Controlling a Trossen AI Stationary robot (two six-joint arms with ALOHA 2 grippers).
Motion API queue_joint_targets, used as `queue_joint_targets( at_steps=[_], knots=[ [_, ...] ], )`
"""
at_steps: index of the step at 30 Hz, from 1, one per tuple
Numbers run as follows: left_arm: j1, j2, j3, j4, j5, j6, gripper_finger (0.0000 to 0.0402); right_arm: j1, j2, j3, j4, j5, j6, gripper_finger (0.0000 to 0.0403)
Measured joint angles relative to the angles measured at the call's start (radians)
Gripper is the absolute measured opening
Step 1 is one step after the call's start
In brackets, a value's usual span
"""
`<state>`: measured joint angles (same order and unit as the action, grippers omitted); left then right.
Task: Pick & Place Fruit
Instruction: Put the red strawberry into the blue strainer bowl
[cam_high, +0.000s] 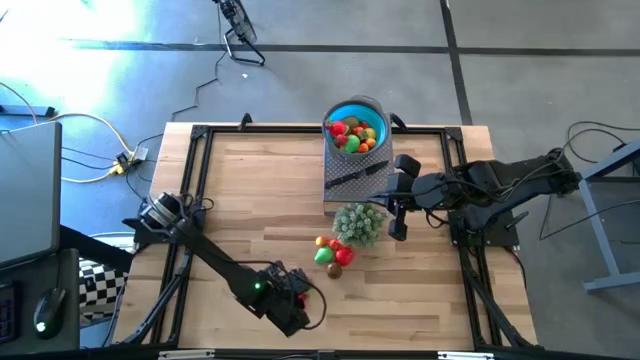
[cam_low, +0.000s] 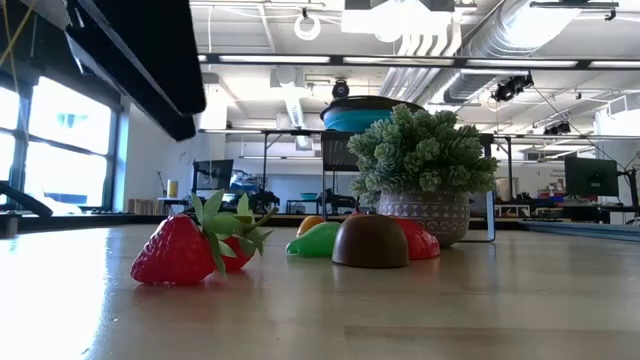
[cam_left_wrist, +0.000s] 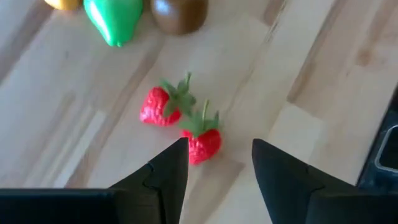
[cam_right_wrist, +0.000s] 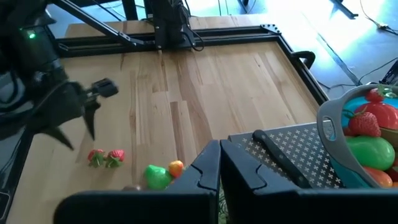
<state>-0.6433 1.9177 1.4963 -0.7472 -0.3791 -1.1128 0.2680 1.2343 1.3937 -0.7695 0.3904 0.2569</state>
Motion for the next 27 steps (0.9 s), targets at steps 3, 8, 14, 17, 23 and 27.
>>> queue_joint_targets(
  at_steps=[3,8,14,17,23,27],
  knots=[
    [-0.012,0.018,-0.002,0.020,0.003,-0.023,0.0170,0.000,0.000,0.000,-0.010,0.002,0.000,0.0003],
    [-0.030,0.020,-0.001,0.038,-0.002,-0.052,0.0170,-0.008,0.000,0.000,-0.020,0.002,-0.008,0.0003],
    [-0.039,0.019,-0.022,0.049,-0.024,-0.070,0.0170,-0.034,0.000,0.000,-0.022,0.003,-0.019,0.0003],
    [-0.050,0.019,-0.069,0.079,-0.037,-0.110,0.0170,-0.049,0.000,0.000,-0.022,0.003,-0.019,0.0003],
    [-0.079,0.019,-0.177,0.215,-0.044,-0.157,0.0170,-0.062,0.000,0.000,-0.022,0.001,-0.019,0.0003],
    [-0.079,0.019,-0.222,0.270,-0.067,-0.148,0.0170,-0.068,0.000,0.000,-0.022,0.000,-0.022,0.0003]
  ],
)
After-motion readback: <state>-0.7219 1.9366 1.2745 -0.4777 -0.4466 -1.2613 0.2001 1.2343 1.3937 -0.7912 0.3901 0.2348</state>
